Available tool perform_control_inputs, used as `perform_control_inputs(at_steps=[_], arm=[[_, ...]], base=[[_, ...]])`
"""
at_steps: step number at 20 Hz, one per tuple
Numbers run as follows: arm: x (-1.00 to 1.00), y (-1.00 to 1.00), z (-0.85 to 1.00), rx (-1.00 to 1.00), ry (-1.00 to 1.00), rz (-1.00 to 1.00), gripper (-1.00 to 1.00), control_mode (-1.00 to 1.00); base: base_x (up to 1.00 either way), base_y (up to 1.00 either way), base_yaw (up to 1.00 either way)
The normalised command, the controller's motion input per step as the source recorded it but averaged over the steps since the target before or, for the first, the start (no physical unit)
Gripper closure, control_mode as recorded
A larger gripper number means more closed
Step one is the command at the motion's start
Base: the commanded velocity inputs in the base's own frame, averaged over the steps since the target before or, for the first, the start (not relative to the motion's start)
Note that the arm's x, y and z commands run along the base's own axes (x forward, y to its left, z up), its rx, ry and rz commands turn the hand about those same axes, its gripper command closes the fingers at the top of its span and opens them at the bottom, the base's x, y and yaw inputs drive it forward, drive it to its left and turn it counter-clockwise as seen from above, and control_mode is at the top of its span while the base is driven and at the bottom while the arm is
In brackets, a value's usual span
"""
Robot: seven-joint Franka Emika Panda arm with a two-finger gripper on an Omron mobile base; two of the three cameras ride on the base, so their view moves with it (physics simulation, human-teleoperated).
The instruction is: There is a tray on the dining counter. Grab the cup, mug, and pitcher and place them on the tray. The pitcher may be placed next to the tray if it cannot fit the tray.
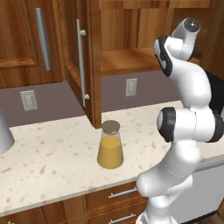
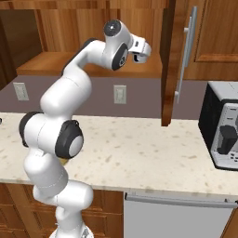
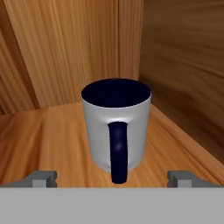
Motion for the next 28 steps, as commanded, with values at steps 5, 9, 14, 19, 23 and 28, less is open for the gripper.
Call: perform_control_inputs(at_steps=[5, 9, 14, 19, 23, 28], arm=[[0.07, -0.07, 0.0, 0.0, 0.0, 0.0, -1.0, -1.0], [0.09, -0.05, -0.01, 0.0, 0.0, 0.0, -1.0, -1.0], [0.09, -0.03, -0.06, 0.0, 0.0, 0.0, -1.0, -1.0], [0.14, -0.01, -0.05, 0.0, 0.0, 0.0, -1.0, -1.0], [0.19, -0.03, -0.01, 0.0, 0.0, 0.0, -1.0, -1.0], [0.12, -0.06, -0.01, 0.0, 0.0, 0.0, -1.0, -1.0]], base=[[0.0, 0.0, 0.0], [0.0, 0.0, 0.0], [0.0, 0.0, 0.0], [0.0, 0.0, 0.0], [0.0, 0.0, 0.0], [0.0, 0.0, 0.0]])
